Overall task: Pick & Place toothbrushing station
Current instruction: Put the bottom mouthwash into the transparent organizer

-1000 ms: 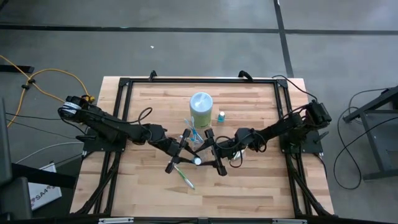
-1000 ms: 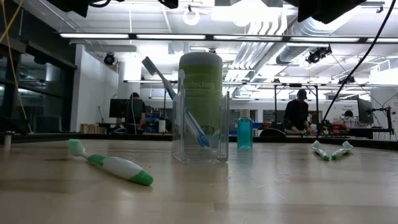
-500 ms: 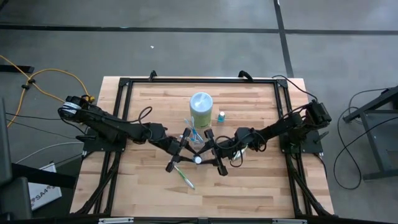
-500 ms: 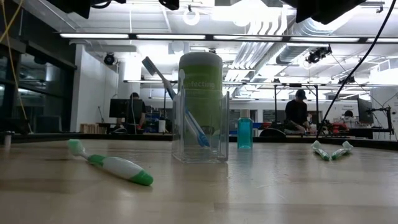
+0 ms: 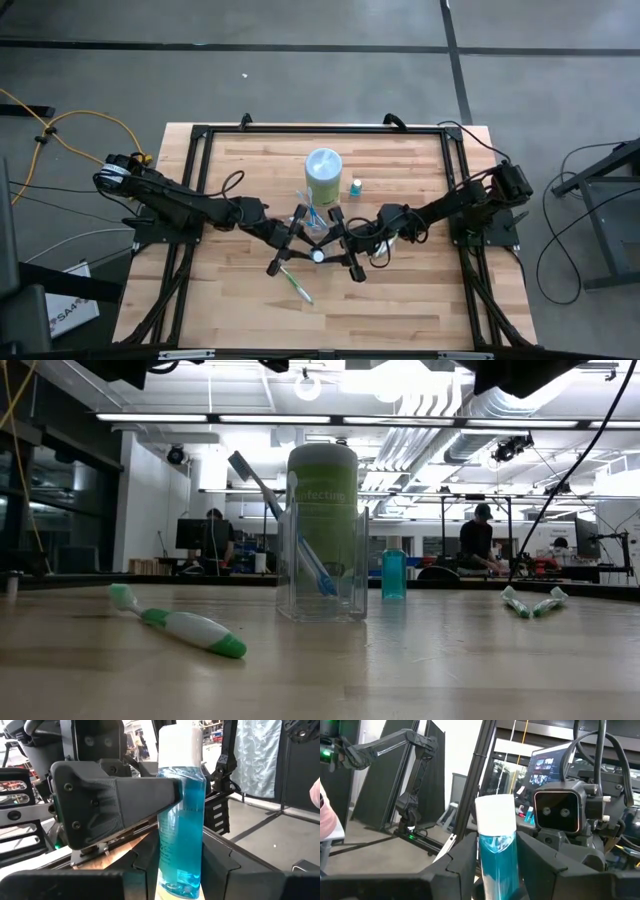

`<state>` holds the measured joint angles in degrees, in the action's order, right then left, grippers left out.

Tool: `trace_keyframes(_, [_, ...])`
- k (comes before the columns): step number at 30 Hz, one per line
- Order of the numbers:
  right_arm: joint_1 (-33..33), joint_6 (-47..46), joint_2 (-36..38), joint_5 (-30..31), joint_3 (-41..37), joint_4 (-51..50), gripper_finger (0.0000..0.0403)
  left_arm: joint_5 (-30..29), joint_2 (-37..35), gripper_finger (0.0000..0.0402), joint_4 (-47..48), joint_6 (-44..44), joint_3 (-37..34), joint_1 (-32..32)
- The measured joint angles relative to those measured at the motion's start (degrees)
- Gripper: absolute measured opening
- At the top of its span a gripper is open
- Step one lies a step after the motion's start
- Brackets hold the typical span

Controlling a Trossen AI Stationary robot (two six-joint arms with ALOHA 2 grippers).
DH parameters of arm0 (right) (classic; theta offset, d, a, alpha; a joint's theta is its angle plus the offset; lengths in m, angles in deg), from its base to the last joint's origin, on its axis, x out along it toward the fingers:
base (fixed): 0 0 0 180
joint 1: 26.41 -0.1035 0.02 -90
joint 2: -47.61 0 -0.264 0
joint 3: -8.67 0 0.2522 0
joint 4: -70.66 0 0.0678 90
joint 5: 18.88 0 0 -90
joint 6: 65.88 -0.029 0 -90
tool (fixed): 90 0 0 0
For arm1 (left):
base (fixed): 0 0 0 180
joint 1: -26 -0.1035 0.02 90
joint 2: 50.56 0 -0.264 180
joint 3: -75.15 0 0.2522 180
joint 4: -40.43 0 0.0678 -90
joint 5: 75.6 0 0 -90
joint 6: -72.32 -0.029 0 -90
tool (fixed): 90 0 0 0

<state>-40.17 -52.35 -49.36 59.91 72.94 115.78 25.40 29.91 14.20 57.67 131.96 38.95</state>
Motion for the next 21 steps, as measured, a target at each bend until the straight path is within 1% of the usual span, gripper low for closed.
trace_keyframes(6, [0.74,-0.19,0.04,-2.85,2.30,-2.78,0.0130,0.90,0.00,0.0101,0.05,0.74,0.00,-0.92])
trace_keyframes(21, [0.74,-0.42,0.04,-2.26,2.59,-5.22,0.0124,1.19,0.00,0.0101,1.40,1.36,0.00,-0.98])
